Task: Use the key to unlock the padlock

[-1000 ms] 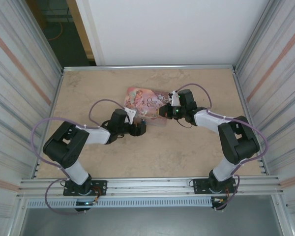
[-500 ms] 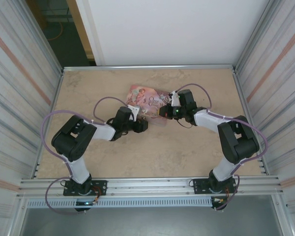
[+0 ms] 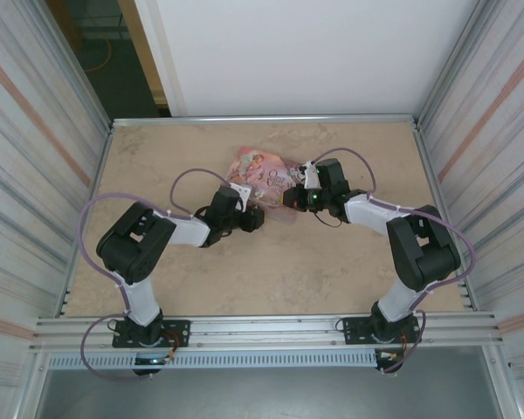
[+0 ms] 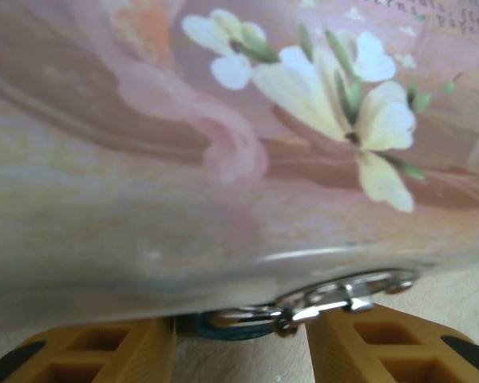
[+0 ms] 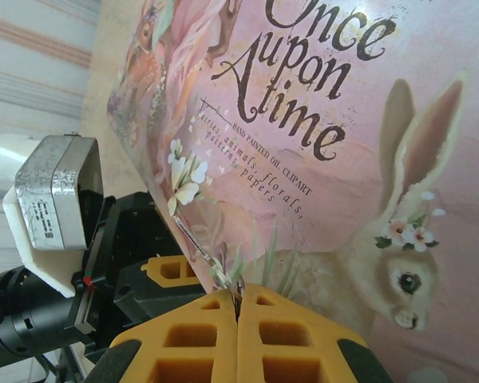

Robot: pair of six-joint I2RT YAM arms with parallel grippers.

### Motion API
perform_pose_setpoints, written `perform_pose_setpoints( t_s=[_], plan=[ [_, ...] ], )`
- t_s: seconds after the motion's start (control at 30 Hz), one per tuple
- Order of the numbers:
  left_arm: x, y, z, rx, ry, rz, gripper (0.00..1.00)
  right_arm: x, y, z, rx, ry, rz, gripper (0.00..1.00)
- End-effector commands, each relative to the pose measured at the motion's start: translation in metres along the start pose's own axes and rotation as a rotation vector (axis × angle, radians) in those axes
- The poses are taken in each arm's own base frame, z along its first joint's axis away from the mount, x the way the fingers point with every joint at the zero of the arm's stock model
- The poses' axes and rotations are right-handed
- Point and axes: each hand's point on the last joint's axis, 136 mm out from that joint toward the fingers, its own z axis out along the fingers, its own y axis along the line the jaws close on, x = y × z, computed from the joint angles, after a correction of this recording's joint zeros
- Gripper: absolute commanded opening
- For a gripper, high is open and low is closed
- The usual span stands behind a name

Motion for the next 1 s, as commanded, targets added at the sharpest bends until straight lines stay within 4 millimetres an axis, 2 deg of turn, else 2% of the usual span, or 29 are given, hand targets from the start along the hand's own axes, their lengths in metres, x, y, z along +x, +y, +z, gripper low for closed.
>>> perform_pose_setpoints(
  t_s=[0.0,0.37,0.6,0.8,0.97],
  plan=[
    [-0.019,-0.010,0.003,0.011,-0.046,0.030,0.44,0.004,-0.005,0.002,0.028,0.022,0.000,0.00],
    [-0.023,-0.011,0.006,0.003,-0.051,0.027,0.29,0.003,-0.001,0.000,0.022,0.018,-0.007,0.00],
    [-0.025,-0.012,0.002,0.006,-0.060,0.019,0.20,-0.001,0.009,-0.004,0.001,0.006,-0.021,0.00],
    [-0.026,-0.025,-0.007,0.051,-0.043,-0.003,0.17,-0.004,0.025,-0.016,-0.034,-0.020,-0.053,0.00],
    [-0.019,-0.038,-0.018,0.101,0.035,-0.080,0.15,0.003,0.035,-0.031,-0.049,-0.047,-0.115,0.00]
  ],
)
